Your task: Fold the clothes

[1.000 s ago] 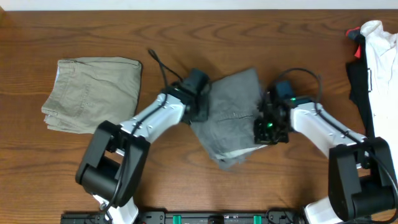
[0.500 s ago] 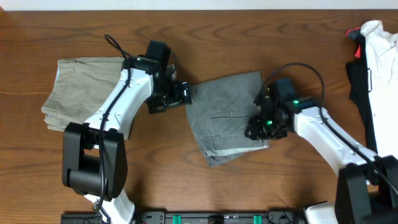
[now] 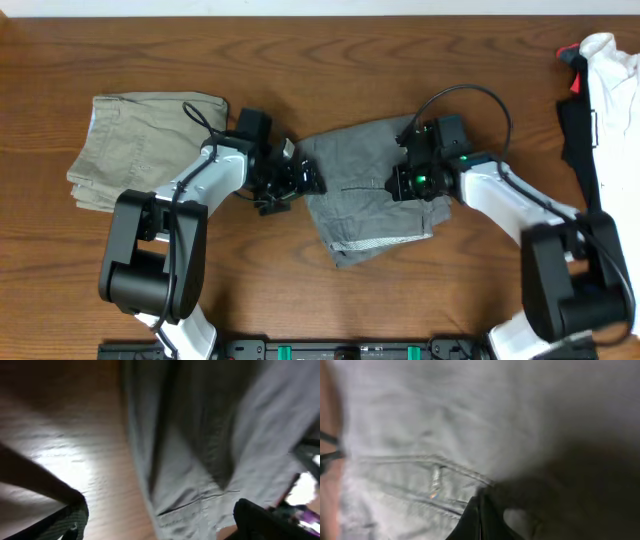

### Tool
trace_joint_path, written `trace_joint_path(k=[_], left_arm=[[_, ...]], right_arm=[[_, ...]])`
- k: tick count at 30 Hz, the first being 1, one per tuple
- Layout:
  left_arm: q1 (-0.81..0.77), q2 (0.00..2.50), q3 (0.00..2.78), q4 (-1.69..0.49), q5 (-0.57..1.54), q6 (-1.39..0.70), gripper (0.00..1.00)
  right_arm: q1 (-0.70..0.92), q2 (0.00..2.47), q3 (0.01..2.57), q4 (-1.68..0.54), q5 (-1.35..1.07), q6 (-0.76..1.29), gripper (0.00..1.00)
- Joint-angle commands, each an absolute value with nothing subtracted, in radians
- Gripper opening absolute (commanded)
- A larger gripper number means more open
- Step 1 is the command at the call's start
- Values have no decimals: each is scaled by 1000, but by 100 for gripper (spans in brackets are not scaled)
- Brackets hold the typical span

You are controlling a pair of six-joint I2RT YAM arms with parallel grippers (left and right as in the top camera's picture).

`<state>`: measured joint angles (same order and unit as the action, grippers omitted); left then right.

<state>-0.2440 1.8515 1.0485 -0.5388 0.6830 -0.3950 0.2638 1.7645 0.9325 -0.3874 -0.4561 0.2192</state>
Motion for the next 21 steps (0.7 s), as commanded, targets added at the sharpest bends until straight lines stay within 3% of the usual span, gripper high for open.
trace_joint_path(k=[1, 14, 21], left_arm=[[-252, 1863, 999, -496, 696, -443, 95], [-366, 1892, 922, -300, 637, -617, 93], [-392, 1909, 922, -187, 603, -630, 56]], right_arm=[[276, 1842, 939, -377, -468, 284, 1], [297, 1910, 939, -385, -467, 284, 1], [299, 1910, 939, -391, -467, 284, 1]])
